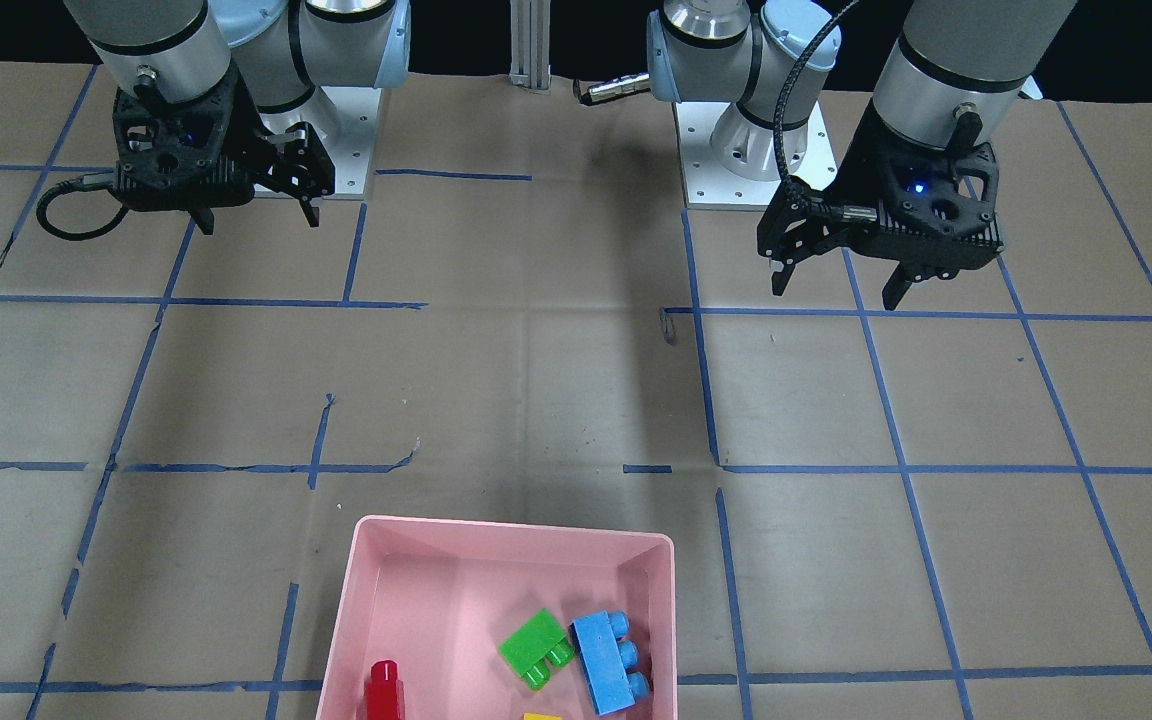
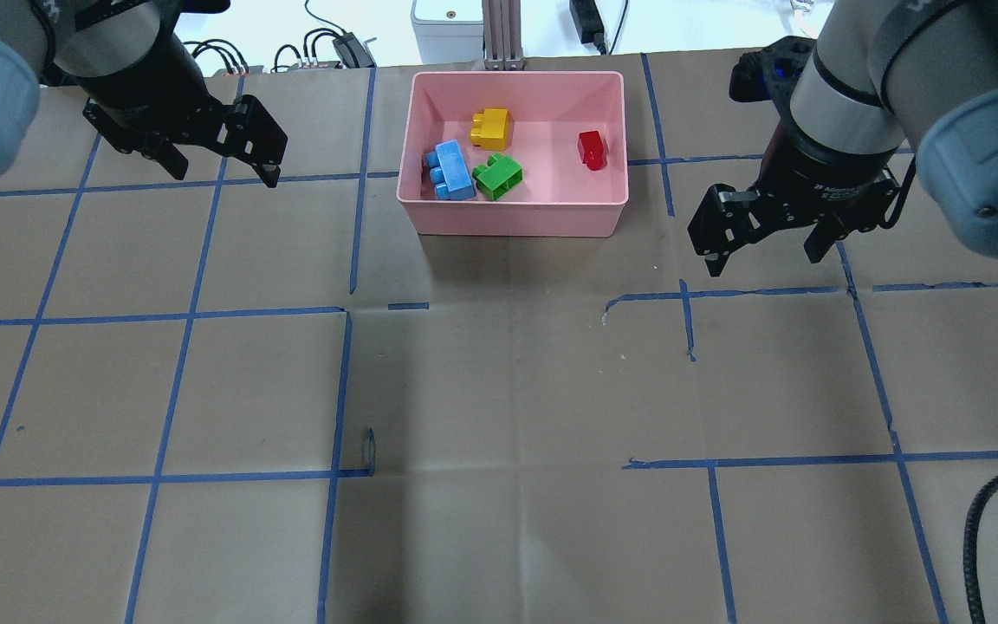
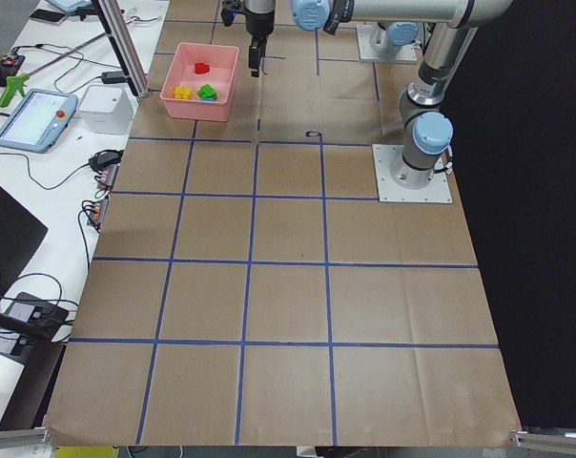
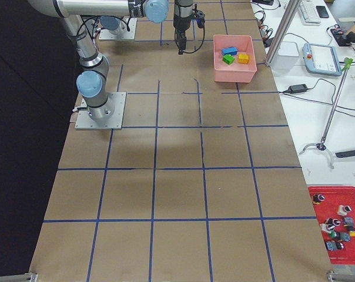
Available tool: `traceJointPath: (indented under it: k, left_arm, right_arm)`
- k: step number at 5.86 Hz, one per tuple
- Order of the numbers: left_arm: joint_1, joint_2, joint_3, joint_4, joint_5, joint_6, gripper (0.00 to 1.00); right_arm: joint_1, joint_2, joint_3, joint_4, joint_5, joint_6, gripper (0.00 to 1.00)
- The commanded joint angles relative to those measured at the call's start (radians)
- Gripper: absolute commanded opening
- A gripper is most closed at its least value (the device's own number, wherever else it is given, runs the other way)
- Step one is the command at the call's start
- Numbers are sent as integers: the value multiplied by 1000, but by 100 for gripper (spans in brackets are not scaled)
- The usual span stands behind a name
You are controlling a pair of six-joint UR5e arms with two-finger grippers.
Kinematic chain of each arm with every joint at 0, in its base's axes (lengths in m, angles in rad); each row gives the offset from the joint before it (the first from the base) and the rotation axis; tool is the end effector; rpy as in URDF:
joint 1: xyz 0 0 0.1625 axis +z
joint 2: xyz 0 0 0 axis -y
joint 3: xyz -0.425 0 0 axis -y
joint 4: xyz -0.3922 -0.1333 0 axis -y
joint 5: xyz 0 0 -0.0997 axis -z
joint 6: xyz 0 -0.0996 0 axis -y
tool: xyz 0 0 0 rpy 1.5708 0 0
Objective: Put all blocks into box
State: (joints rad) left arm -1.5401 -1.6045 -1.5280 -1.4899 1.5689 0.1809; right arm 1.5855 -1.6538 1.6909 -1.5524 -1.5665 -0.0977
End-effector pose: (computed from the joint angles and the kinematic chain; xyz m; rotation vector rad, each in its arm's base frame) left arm -0.1176 -0.5186 0.5006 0.2350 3.1220 -0.1405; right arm 0.1403 -0.4487 0.4665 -0.1758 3.1289 0.0866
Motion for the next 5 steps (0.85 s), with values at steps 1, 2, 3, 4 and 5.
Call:
traceJointPath:
  k: [1,2,3,4,5]
  left_arm:
    - [0,-8,6,3,2,-1,100]
    - [0,-12,8,11,-3,-3,100]
    - [0,-3,6,11,-4,-36,100]
    - [0,0,5,11,-3,-72,100]
    - [-1,0,5,17,0,-63,100]
  right_arm:
    - [-1,-6,-3,-18,-4,-2,100]
    - [-1,-6,-2,-17,-4,-7,100]
    - [-1,-6,-2,-15,-6,-7,100]
    - [1,-6,0,-14,-6,-2,100]
    - [1,-4,0,-14,-4,-2,100]
